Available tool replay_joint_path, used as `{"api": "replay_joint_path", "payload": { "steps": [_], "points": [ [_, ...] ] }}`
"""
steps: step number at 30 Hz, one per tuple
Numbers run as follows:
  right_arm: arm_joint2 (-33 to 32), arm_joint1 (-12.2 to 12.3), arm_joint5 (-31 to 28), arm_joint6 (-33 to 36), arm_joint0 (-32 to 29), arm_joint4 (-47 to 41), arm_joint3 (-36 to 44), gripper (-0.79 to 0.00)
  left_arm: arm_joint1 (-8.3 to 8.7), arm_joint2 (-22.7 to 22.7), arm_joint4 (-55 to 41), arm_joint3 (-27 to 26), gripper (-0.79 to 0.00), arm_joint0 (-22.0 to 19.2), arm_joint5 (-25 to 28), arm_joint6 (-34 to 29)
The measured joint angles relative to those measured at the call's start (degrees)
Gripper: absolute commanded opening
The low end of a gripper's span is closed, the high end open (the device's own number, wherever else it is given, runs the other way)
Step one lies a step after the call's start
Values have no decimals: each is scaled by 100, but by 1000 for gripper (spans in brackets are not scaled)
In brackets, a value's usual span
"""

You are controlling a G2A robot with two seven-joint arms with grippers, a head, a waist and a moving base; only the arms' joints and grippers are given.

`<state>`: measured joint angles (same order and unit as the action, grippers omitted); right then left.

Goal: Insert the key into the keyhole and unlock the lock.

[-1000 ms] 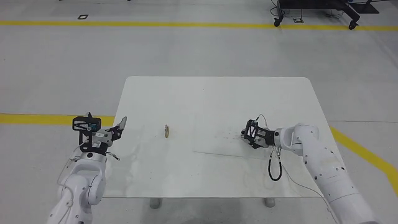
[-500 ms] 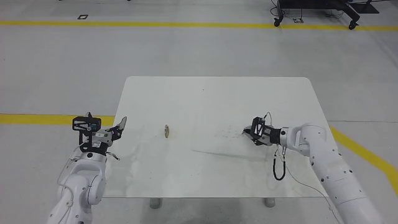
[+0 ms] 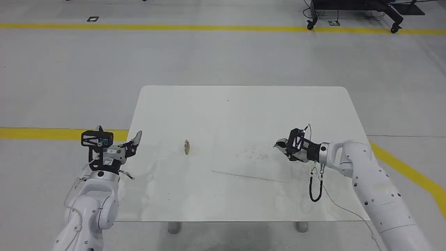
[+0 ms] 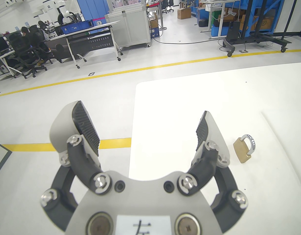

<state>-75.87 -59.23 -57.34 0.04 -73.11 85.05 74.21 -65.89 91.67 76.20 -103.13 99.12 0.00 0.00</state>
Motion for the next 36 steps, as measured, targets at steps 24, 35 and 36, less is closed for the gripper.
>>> {"api": "replay_joint_path", "payload": {
  "steps": [24,35,36],
  "points": [
    [992,-250,-66,-1278,757,-1250,-706,-785,0,0,0,0,0,0,0,0],
    [1544,-360,-67,-1376,814,-2375,-731,-785,-94,-255,-3927,-53,0,-588,2059,-764],
    [1697,-370,-67,-1392,864,-2572,-749,-785,-98,-359,-4472,35,0,-734,2336,-1034]
  ]
}}
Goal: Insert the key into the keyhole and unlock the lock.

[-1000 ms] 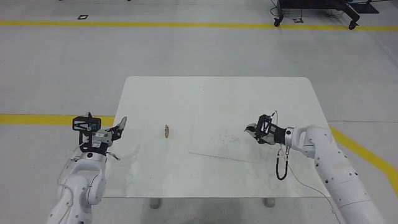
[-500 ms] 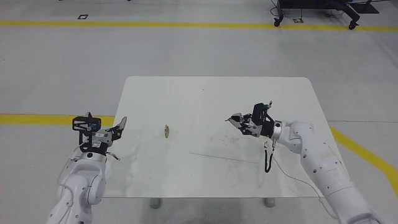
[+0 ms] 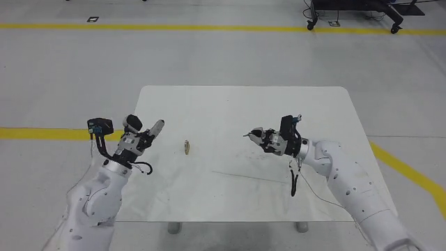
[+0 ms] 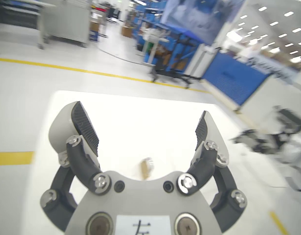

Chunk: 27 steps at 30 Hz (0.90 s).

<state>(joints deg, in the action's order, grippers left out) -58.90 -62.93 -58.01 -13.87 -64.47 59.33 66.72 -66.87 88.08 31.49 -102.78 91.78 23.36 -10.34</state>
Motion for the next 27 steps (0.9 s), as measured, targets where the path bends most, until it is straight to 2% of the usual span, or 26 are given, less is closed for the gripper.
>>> {"api": "replay_joint_path", "payload": {
  "steps": [4,7,10,14,15,17,18,19,22,27],
  "points": [
    [697,10,1,-89,275,-837,-57,-785,-25,-664,-2711,554,0,-814,925,-1603],
    [1130,77,1,-262,433,-1289,-31,-785,-42,-1106,-4509,1044,0,-1405,1022,-2871],
    [1554,172,1,-460,572,-1710,20,-785,-87,-1518,-5730,1586,0,-1867,1061,-3890],
    [2175,317,1,-749,801,-2268,164,-785,-178,-1975,-6993,2270,0,-2255,1296,-4898],
    [2307,355,1,-834,863,-2351,183,-785,-194,-2055,-7205,2437,-15,-2329,1311,-5111],
    [2608,437,1,-1096,992,-2497,238,-785,-224,-2172,-7374,2811,-142,-2509,1466,-5415],
    [2732,471,1,-1224,1045,-2550,259,-785,-233,-2207,-7280,2925,-212,-2575,1585,-5440],
    [2891,510,1,-1392,1111,-2603,287,-785,-239,-2241,-7009,3007,-249,-2651,1740,-5358],
    [2957,525,1,-1463,1139,-2620,300,-785,-239,-2254,-6522,3021,-311,-2678,1809,-5253],
    [3010,541,1,-1515,1187,-2666,298,-785,-223,-2262,-6681,2959,-459,-2726,1854,-5204]
  ]
}}
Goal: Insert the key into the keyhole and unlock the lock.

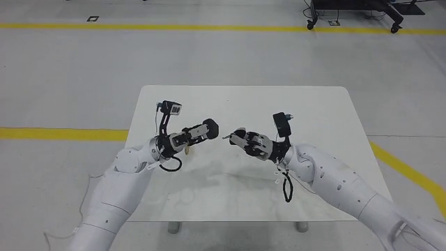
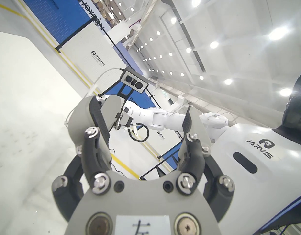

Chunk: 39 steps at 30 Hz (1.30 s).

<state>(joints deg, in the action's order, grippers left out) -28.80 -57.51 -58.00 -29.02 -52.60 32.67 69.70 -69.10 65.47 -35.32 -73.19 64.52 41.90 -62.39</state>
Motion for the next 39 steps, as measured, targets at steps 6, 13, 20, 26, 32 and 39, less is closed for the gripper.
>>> {"api": "replay_joint_path", "payload": {
  "steps": [6,13,20,26,32,39],
  "points": [
    [850,88,0,-774,472,-25,-160,-785,-50,-192,2302,-216,-514,48,721,1270],
    [1639,151,0,-1762,950,298,-354,-785,-66,-195,3651,-396,-126,141,496,2127],
    [1843,188,0,-1725,1123,123,-528,-785,-45,-215,3747,-521,-431,249,553,2337],
    [1907,177,0,-1726,1158,77,-612,-785,-16,-210,3640,-555,-474,272,594,2339],
    [1906,159,0,-1726,1165,102,-658,-785,9,-193,3654,-558,0,263,522,2384],
    [1906,159,0,-1726,1166,105,-659,-785,11,-180,3651,-558,0,263,449,2433]
  ]
}}
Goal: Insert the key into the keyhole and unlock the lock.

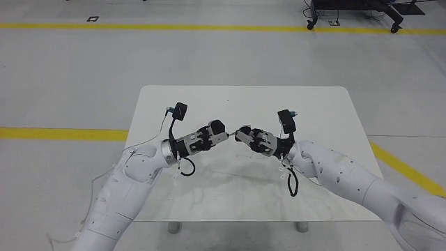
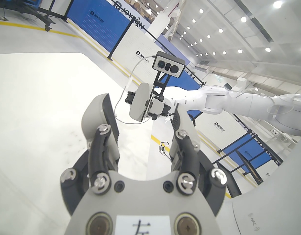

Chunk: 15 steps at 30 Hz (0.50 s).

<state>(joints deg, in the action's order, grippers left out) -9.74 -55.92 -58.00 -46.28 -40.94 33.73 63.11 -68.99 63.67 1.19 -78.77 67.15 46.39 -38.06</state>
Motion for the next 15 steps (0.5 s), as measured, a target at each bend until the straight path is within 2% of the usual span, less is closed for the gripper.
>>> {"api": "replay_joint_path", "payload": {
  "steps": [3,8,9,11,12,15],
  "points": [
    [-36,-2,28,26,-40,-58,25,-785,3,17,90,-69,0,41,-72,104],
    [-251,19,-2,411,-266,-712,77,-785,18,17,373,-209,0,119,-129,269],
    [-279,27,-2,524,-289,-836,73,-785,18,0,406,-221,-25,119,-133,270],
    [-352,45,-1,796,-328,-1112,68,-785,17,-38,462,-232,-139,107,-148,286],
    [-383,51,0,917,-345,-1214,79,-785,15,-54,472,-232,-166,101,-153,299],
    [-463,64,0,1327,-407,-1523,164,-785,9,-113,482,-211,-188,76,-157,322]
  ]
}}
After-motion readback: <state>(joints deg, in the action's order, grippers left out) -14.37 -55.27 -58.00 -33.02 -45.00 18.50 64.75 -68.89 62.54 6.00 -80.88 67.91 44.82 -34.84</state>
